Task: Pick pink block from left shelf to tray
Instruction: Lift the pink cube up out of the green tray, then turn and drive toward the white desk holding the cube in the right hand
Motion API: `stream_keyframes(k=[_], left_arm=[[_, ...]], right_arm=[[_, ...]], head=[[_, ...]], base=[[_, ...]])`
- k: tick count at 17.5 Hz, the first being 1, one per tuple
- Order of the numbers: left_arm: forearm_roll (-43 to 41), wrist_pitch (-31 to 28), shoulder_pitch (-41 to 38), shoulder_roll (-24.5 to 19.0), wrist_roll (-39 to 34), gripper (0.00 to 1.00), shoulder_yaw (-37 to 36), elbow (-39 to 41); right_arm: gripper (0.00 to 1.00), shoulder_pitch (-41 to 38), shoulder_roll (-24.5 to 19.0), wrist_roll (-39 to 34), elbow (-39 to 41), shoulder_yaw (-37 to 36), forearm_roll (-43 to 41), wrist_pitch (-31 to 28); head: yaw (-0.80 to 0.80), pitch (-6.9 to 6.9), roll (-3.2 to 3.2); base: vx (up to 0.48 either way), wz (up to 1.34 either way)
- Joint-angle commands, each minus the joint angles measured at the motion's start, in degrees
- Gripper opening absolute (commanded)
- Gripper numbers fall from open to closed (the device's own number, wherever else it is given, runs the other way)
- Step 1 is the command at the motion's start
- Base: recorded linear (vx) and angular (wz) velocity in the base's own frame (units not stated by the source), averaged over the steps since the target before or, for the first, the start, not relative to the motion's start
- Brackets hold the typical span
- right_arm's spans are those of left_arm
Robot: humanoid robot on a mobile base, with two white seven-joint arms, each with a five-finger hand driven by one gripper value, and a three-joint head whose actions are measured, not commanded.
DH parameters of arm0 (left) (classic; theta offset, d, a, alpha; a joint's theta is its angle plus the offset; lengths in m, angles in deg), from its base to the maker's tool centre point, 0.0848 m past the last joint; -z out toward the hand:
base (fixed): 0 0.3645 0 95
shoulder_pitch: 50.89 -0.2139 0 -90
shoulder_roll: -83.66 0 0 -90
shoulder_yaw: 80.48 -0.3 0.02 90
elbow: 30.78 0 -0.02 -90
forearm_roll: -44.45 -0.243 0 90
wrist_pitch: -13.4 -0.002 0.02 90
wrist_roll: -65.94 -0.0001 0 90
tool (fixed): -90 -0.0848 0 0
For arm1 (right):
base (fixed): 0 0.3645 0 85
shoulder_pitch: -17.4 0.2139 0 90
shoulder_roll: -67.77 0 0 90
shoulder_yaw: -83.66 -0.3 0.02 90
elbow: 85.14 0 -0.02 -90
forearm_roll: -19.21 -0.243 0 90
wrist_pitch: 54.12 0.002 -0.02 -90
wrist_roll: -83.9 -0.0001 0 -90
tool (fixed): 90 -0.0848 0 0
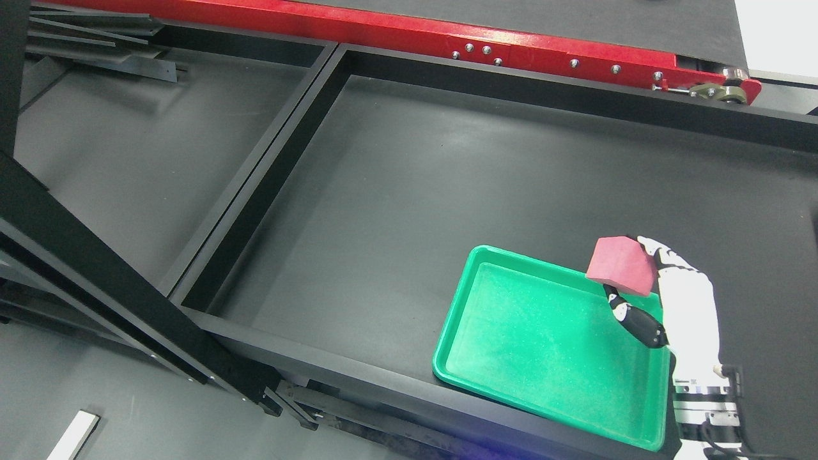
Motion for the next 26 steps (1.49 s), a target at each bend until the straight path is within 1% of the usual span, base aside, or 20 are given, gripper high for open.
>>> stream_keyframes(k=[1, 14, 20, 26], left_arm=[[0.44, -0.04, -0.01, -1.00, 0.00, 1.00, 0.00, 1.00], [0.44, -0.04, -0.01, -1.00, 0.00, 1.00, 0.00, 1.00], [0.44, -0.04, -0.01, -1.00, 0.00, 1.00, 0.00, 1.00], [0.44, -0.04, 0.08, -1.00, 0.00, 1.00, 0.00, 1.00]], right_arm=[[0.02, -0.76, 0.56, 0.50, 1.19, -2.19, -0.61, 0.06], [0.02, -1.28, 0.32, 0.50, 1.19, -2.11, -1.40, -0.12], [0.02, -1.11, 0.32, 0.50, 1.19, -2.11, -1.84, -0.12], [0.02, -0.93, 0.32, 0.50, 1.19, -2.11, -1.84, -0.12]], head=[[0.00, 0.00, 0.00], [0.00, 0.00, 0.00], [0.00, 0.00, 0.00], [0.00, 0.00, 0.00]], base=[[0.000, 0.00], [-0.018, 0.07], [-0.076, 0.40], [-0.092, 0.68]])
